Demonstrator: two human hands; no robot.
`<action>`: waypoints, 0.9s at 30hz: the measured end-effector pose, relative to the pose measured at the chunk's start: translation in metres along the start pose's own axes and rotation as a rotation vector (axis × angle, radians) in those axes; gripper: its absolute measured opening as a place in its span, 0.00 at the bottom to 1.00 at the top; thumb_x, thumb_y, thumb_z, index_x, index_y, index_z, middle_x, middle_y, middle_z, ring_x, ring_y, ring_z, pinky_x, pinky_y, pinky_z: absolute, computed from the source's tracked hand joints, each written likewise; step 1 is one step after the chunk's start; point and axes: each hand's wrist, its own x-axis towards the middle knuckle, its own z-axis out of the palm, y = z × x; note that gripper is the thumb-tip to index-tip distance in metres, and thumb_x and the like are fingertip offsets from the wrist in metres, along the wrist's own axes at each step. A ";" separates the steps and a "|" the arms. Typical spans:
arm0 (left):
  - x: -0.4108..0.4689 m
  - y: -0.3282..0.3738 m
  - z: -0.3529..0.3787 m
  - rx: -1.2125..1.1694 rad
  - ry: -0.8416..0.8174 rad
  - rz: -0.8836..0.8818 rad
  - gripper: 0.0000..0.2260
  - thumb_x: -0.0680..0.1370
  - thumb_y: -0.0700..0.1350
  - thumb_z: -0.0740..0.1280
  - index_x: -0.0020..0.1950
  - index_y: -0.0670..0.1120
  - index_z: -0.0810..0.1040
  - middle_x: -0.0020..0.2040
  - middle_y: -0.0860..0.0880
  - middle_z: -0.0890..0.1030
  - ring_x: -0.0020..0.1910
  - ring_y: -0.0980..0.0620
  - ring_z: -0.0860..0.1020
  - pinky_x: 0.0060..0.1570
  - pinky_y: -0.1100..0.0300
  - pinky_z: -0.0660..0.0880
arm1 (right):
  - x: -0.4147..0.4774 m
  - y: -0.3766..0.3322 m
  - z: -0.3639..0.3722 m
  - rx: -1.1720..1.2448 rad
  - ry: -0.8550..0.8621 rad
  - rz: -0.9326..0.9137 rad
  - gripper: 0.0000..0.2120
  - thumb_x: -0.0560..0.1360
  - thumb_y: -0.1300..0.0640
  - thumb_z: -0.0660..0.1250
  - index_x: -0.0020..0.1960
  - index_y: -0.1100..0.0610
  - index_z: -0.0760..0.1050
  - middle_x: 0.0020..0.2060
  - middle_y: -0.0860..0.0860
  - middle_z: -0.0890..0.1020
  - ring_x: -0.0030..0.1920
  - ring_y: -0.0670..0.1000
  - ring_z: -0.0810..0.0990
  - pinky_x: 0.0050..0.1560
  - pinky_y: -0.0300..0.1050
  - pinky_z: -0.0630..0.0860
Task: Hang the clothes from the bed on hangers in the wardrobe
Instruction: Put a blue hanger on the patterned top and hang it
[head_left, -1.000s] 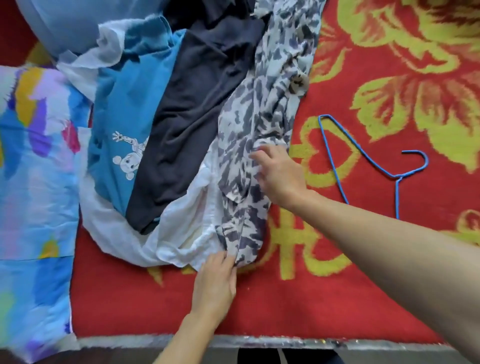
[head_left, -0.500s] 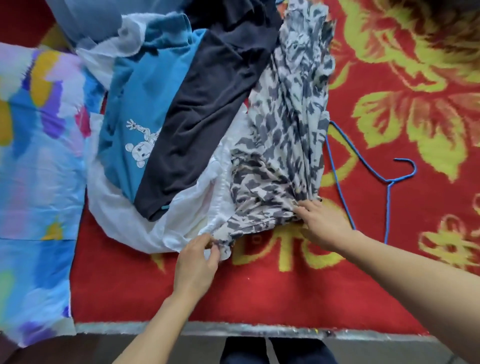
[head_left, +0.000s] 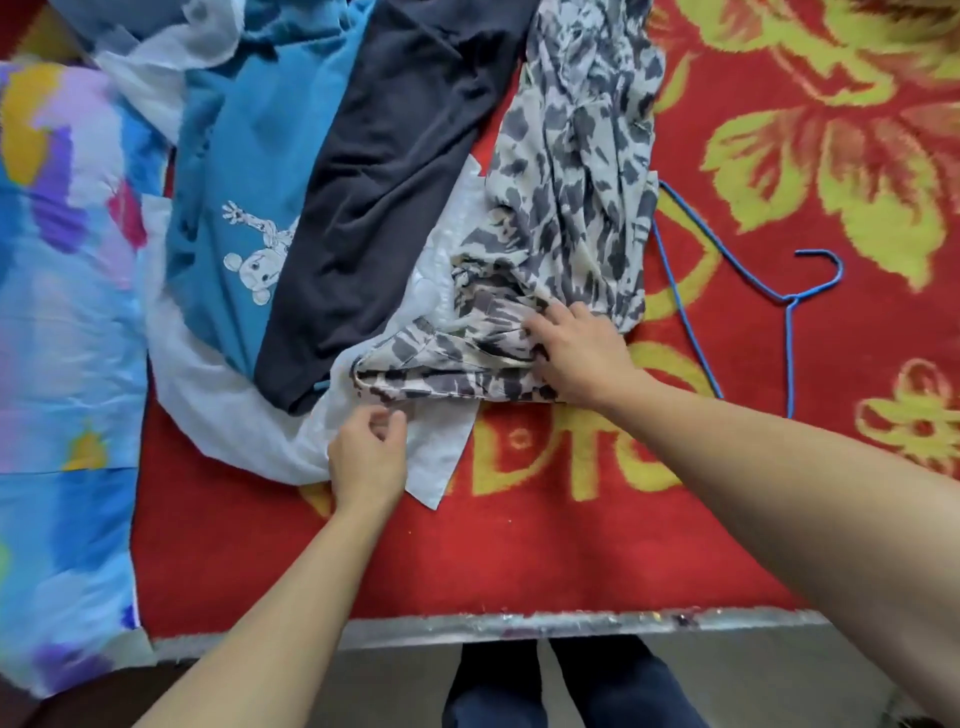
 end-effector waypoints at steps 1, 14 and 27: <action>-0.006 0.002 0.008 -0.022 -0.038 -0.035 0.11 0.77 0.49 0.66 0.50 0.42 0.80 0.41 0.48 0.82 0.47 0.45 0.79 0.44 0.56 0.71 | 0.005 0.006 -0.005 0.059 -0.022 0.099 0.16 0.74 0.55 0.65 0.62 0.51 0.75 0.49 0.53 0.79 0.50 0.57 0.75 0.47 0.49 0.73; 0.015 0.075 0.059 -0.189 0.147 -0.144 0.08 0.79 0.44 0.62 0.41 0.46 0.76 0.42 0.48 0.81 0.45 0.46 0.77 0.40 0.59 0.68 | 0.013 0.045 -0.059 0.062 0.142 0.108 0.26 0.74 0.57 0.64 0.71 0.50 0.66 0.65 0.52 0.71 0.65 0.56 0.69 0.56 0.53 0.72; -0.001 0.047 0.079 0.098 0.089 -0.062 0.08 0.71 0.43 0.67 0.34 0.46 0.70 0.37 0.49 0.75 0.39 0.47 0.73 0.35 0.57 0.64 | 0.034 0.045 -0.024 0.339 0.038 -0.015 0.11 0.74 0.63 0.60 0.54 0.55 0.76 0.45 0.54 0.79 0.46 0.58 0.76 0.42 0.48 0.72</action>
